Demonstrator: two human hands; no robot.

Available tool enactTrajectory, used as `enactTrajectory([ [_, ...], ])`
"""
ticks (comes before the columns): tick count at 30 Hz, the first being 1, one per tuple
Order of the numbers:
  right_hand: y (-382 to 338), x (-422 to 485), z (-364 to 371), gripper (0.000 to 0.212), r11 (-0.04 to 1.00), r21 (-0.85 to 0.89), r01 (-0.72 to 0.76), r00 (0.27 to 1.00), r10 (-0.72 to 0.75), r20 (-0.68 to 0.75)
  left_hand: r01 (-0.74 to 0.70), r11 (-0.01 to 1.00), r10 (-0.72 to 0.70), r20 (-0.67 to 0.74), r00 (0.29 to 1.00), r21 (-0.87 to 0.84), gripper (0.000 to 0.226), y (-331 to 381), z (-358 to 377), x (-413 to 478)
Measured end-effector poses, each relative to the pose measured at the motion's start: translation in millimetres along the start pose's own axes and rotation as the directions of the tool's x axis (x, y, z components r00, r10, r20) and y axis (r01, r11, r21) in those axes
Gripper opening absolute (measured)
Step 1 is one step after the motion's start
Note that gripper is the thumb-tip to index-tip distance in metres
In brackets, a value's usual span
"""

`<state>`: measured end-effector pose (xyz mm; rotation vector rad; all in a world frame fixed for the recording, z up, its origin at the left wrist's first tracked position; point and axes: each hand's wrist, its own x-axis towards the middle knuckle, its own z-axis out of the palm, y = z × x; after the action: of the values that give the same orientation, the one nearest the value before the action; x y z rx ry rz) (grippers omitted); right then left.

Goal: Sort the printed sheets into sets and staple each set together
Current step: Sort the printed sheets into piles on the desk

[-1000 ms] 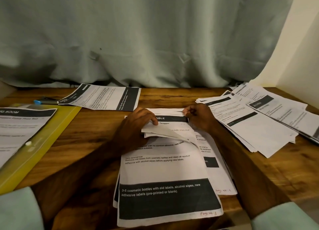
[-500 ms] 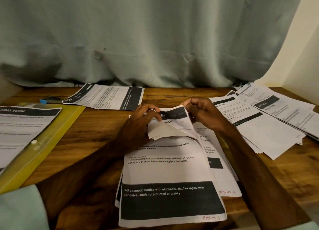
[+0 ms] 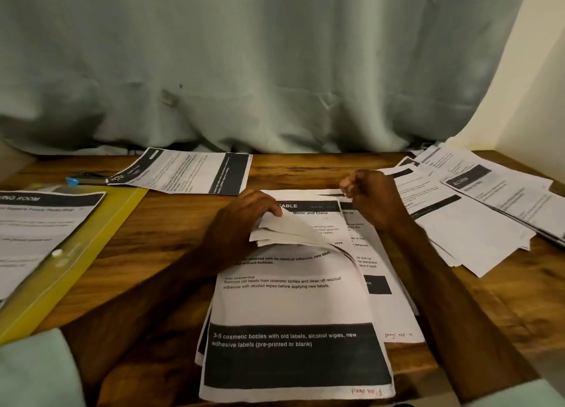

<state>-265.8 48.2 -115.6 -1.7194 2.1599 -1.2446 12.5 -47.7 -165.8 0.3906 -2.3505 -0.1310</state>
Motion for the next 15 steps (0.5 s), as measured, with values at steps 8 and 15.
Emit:
enactTrajectory([
  [8, 7.5, -1.5, 8.2, 0.062, 0.975, -0.222, -0.015, 0.936, 0.092, 0.341, -0.025, 1.0, 0.025, -0.007, 1.0, -0.007, 0.045, -2.5, 1.3, -1.5],
  [15, 10.6, 2.1, 14.9, 0.023, 0.973, -0.178, -0.148, 0.955, 0.187, 0.229, -0.017, 1.0, 0.017, 0.004, 1.0, -0.022, 0.047, -2.8, 1.8, -1.9],
])
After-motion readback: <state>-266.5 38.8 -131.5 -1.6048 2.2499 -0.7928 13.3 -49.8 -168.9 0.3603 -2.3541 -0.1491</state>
